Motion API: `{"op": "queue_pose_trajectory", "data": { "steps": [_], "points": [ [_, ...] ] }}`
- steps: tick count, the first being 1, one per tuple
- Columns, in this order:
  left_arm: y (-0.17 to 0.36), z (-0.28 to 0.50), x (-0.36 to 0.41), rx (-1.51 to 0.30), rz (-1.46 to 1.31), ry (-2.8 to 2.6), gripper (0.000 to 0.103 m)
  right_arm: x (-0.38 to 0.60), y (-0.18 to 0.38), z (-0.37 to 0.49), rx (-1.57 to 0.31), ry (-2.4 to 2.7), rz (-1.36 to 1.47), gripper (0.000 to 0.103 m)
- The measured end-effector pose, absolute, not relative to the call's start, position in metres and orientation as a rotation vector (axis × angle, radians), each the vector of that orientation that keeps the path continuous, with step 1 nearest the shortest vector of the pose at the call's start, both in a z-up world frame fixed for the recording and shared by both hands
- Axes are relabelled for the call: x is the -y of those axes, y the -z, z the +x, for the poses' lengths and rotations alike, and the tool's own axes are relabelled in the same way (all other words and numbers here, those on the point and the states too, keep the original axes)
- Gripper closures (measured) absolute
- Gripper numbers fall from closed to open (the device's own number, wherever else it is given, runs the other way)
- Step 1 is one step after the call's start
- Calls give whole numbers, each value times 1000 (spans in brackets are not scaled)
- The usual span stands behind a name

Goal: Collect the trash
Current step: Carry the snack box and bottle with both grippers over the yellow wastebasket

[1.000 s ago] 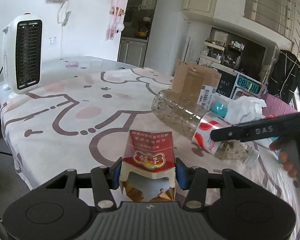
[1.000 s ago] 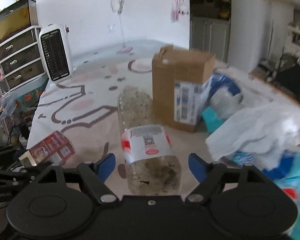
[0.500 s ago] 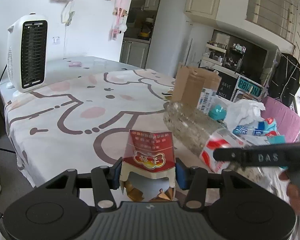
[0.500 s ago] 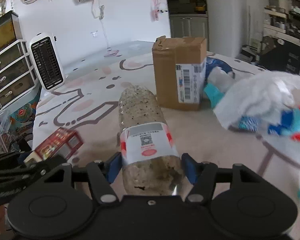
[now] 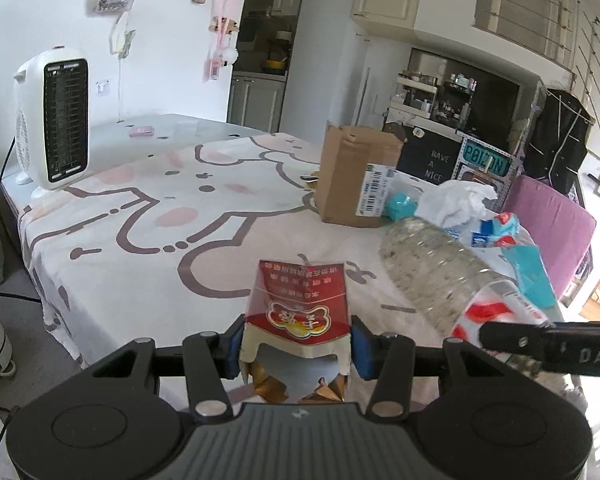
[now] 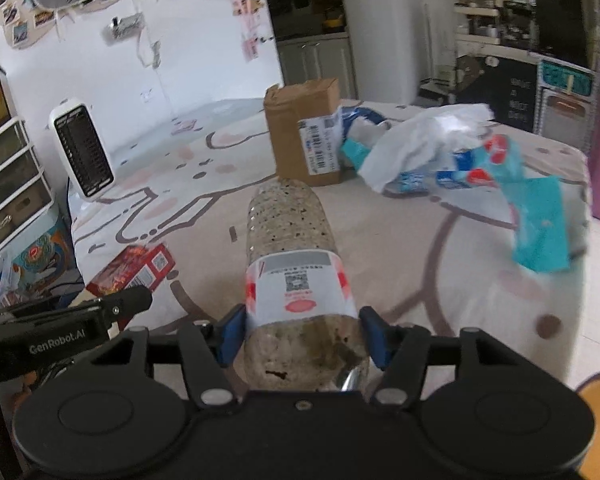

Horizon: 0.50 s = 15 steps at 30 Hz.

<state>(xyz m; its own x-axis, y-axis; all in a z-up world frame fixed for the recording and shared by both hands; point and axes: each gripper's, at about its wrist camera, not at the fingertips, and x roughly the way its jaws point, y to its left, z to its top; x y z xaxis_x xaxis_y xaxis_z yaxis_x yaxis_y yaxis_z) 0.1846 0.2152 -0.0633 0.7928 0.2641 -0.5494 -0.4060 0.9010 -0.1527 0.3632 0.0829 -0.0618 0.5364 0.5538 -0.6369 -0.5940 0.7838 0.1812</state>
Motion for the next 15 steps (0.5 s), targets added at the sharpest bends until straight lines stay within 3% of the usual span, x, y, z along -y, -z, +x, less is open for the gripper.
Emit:
{"op": "queue_pose_trajectory", "data": {
  "steps": [15],
  "points": [
    [27, 186, -136, -506, -180, -237, 52, 22, 26, 330, -641, -508, 34, 42]
  ]
}}
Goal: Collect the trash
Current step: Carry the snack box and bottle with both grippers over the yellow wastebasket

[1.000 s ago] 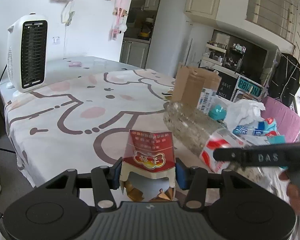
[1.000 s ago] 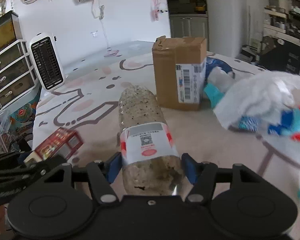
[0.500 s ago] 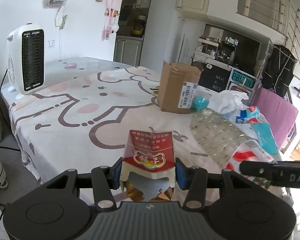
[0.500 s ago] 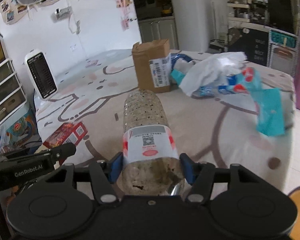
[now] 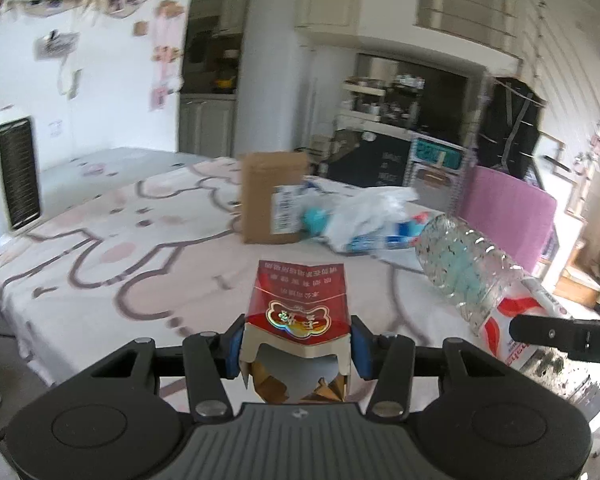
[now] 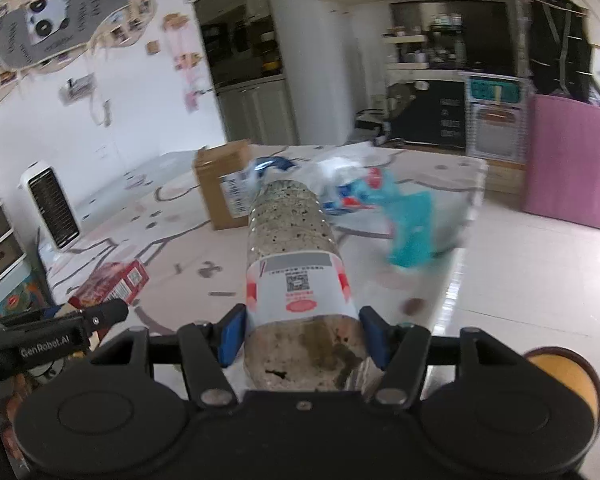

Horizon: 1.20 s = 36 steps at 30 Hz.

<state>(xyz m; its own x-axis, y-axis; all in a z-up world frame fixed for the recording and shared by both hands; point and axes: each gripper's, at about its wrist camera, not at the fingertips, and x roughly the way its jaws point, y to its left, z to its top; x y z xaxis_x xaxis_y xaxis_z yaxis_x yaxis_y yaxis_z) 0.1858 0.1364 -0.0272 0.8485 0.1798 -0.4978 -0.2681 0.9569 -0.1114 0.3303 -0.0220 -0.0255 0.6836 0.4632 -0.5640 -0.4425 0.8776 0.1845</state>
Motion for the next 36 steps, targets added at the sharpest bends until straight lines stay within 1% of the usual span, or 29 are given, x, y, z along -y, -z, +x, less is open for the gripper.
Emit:
{"op": "queue_pose_trajectory", "data": {
  "steps": [11, 22, 28, 36],
  "points": [
    [29, 223, -36, -513, -103, -71, 52, 138, 26, 323, -617, -312, 104, 42],
    [58, 275, 65, -585, -48, 108, 52, 239, 60, 330, -667, -140, 161, 42],
    [88, 318, 117, -690, -22, 197, 52, 278, 97, 346, -755, -58, 199, 42],
    [142, 402, 165, -932, -28, 289, 52, 308, 149, 394, -954, 48, 230, 41]
  ]
}}
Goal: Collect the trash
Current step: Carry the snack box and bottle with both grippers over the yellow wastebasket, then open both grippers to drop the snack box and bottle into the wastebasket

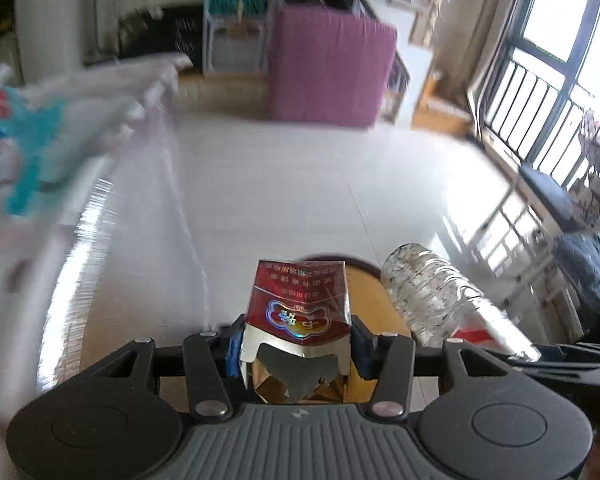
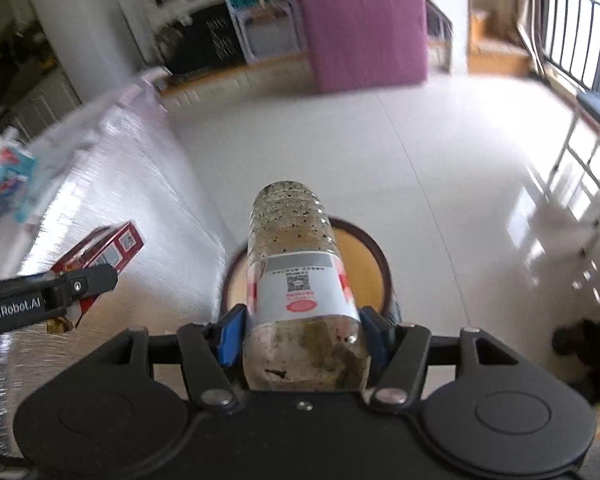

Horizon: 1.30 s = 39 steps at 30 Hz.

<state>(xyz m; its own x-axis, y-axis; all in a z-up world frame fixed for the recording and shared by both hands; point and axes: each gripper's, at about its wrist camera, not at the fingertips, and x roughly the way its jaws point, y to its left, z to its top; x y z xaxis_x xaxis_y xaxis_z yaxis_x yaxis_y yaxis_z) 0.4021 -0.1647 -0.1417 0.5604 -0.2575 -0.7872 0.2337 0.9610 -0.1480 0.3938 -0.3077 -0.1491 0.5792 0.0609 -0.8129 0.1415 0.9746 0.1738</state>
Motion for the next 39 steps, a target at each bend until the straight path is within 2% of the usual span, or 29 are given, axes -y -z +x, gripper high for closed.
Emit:
{"op": "queue_pose_trajectory", "data": {
  "steps": [12, 21, 35, 38, 39],
  "points": [
    [233, 505, 193, -1256, -74, 325, 52, 327, 213, 476, -1229, 143, 308, 41],
    [280, 538, 195, -1447, -74, 343, 52, 340, 254, 514, -1375, 202, 426, 40],
    [329, 555, 210, -1555, -62, 351, 51, 340, 305, 553, -1475, 225, 470, 40],
    [333, 556, 216, -1549, -62, 353, 49, 340, 307, 556, -1466, 231, 479, 39],
    [334, 557, 218, -1549, -58, 351, 39, 341, 307, 557, -1458, 239, 483, 32]
  ]
}}
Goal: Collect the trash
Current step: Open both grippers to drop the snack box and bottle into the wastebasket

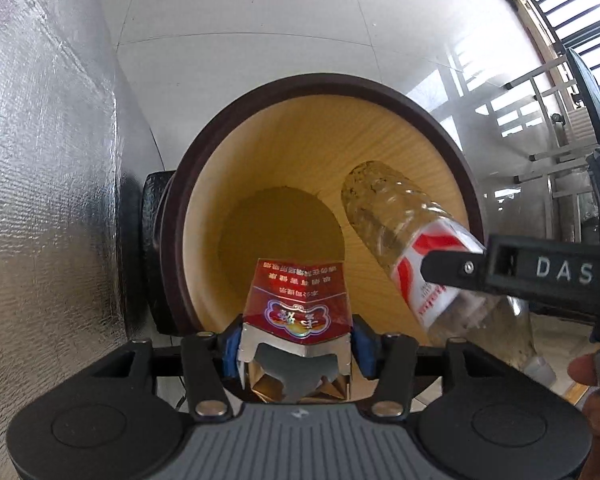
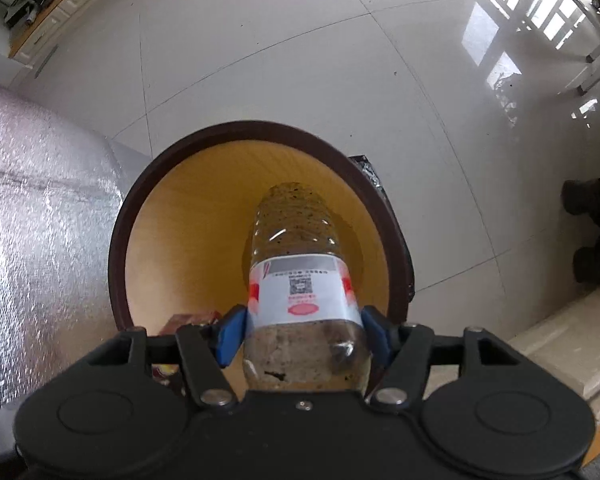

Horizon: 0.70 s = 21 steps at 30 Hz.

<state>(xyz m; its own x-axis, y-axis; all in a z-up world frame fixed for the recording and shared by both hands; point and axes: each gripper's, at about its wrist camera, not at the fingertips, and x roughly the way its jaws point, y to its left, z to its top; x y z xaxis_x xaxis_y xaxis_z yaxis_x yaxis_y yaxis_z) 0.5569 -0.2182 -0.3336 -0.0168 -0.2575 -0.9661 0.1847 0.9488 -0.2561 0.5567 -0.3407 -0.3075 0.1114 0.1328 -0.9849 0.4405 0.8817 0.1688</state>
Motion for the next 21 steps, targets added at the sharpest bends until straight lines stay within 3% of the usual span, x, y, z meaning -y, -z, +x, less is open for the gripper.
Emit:
{"op": "queue_pose_trajectory", "data": {
  "steps": [1, 2, 21],
  "points": [
    [333, 557, 219, -1547, -53, 346, 29, 340, 307, 555, -1450, 242, 487, 21],
    [332, 556, 219, -1538, -47, 343, 27, 338, 306, 553, -1442, 245, 484, 20],
    [322, 558, 220, -1528, -6, 358, 15, 358, 287, 534, -1417, 180, 395, 20]
  ]
}}
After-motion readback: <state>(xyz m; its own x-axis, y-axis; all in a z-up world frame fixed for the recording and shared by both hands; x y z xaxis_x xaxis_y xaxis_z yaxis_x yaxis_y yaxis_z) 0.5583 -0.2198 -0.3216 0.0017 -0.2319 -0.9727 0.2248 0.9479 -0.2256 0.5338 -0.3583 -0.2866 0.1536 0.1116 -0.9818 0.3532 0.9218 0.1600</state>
